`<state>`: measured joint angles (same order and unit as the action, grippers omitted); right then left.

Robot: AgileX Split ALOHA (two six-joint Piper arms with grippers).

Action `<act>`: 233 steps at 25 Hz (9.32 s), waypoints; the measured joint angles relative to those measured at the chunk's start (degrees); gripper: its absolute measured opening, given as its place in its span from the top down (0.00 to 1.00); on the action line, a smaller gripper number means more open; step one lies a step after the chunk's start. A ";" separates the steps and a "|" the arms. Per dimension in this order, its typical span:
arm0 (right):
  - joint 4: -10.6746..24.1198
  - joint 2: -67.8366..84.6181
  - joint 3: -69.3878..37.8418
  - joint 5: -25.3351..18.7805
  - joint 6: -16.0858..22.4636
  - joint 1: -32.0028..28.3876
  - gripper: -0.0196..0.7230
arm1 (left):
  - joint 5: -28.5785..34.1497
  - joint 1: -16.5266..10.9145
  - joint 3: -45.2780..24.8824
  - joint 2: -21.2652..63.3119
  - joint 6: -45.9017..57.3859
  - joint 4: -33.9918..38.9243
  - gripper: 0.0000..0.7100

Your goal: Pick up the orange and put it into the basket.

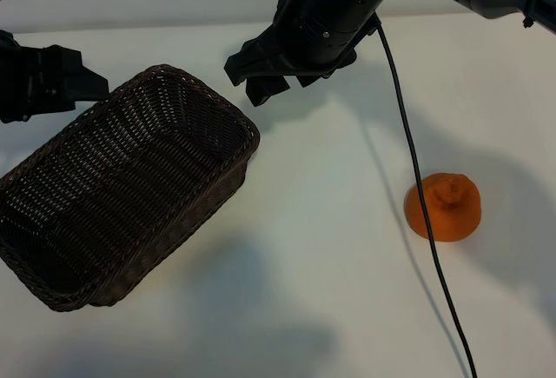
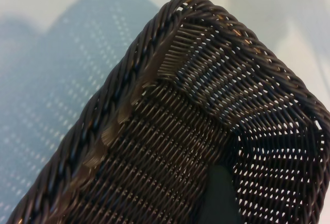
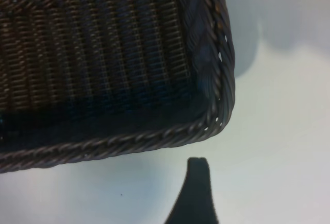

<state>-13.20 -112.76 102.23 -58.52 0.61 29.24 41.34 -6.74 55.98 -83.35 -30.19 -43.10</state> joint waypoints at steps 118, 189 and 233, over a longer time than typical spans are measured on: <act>1.12 0.00 0.00 -5.63 -1.11 0.00 0.18 | -20.44 0.00 -29.85 8.02 24.62 10.44 0.78; 0.02 0.00 0.00 -6.21 -1.11 0.00 0.18 | -11.23 5.78 -3.04 -18.22 -0.99 -2.53 0.78; -0.03 0.00 0.00 -6.16 -1.31 0.00 0.18 | -6.16 5.73 -2.48 -3.06 11.21 10.48 0.16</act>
<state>-13.23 -112.76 102.23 -64.67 -0.70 29.24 35.17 -1.01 53.50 -86.41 -18.98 -32.62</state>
